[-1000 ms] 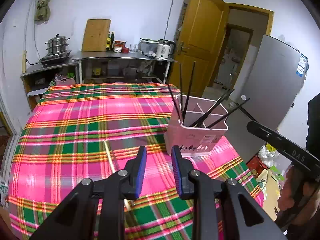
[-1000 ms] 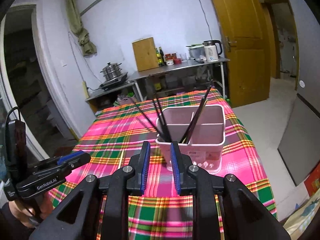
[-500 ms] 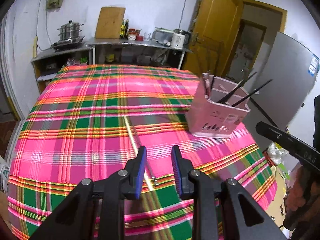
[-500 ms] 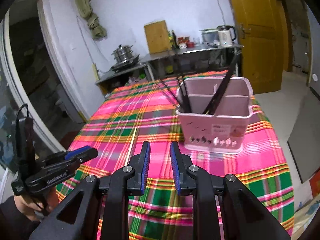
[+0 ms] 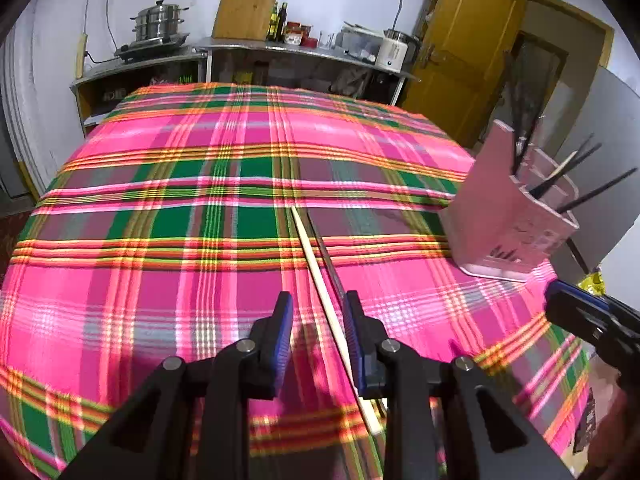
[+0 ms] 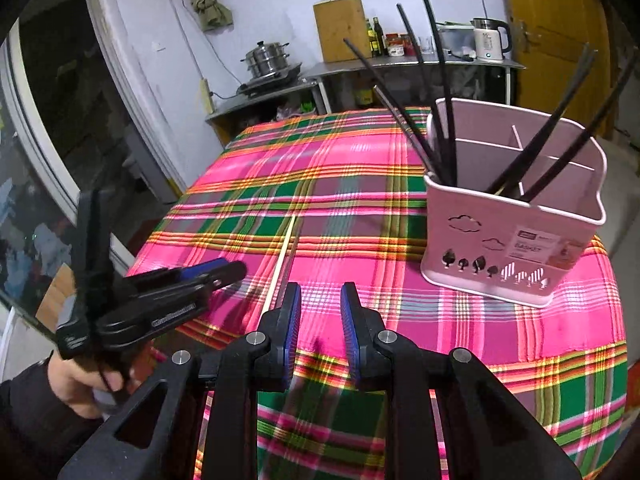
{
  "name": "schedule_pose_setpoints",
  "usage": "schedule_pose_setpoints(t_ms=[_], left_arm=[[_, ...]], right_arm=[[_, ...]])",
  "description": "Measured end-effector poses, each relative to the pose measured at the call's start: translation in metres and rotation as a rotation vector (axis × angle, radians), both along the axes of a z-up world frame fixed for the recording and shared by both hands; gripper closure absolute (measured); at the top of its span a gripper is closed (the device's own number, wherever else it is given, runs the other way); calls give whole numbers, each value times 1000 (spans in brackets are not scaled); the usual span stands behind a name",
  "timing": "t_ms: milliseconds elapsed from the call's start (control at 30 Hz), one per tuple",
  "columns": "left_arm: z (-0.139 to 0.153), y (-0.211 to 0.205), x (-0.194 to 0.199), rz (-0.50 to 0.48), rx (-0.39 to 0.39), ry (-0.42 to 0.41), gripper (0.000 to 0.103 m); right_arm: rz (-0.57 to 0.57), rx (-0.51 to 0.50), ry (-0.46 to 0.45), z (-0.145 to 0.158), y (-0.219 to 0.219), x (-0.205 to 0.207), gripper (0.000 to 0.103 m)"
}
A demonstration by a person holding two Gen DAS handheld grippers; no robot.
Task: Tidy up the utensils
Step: 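Move both tools back down to the last chopsticks on the cloth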
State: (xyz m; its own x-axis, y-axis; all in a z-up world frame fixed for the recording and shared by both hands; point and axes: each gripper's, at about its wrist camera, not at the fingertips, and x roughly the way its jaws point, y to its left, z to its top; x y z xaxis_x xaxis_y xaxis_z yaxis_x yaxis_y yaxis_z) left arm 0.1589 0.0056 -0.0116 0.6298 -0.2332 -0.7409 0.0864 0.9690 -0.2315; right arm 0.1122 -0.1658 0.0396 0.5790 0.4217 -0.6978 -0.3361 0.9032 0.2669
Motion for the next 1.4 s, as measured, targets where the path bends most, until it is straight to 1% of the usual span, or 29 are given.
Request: schedule_pose_setpoints(t_ms=[233,400,467,533,600,667,733,833,967,1133,1300,1367,1400], left_arm=[[-17,-5,22,2,3,31,76],[-27,-8,29,8,18,55,76],[-28,-7,28,12,20,52,76],[-28,-9,28,11,37,50,76],[-29,-14,27,8,69,42,76],[-29,-18,25,5,104,37,79],[-28,-18,23,-6,104,40,93],[-27,-10,16,3,117,41,94],[-27,11,5,34,109,52,94],[-28,40,-7,76,95,65,94],[-26,57,-6,89,44,75,94],[-24,61,1,91,26,78,92],[-24,62,6,92,17,78,87]], right_arm=[[7,-20,22,-6,7,4,82],[7,-25,28,-9,12,8,82],[7,-25,28,-8,12,8,82],[5,-24,31,-9,12,9,82],[3,-22,33,-9,12,10,82],[2,-23,34,-10,12,11,82],[1,-22,33,-10,12,12,82],[3,-23,35,-12,15,15,82],[10,-20,44,-17,20,20,82],[44,-20,63,-29,37,30,82],[85,-30,83,-39,58,43,82],[95,-35,91,-44,65,46,82],[100,-37,95,-46,69,49,82]])
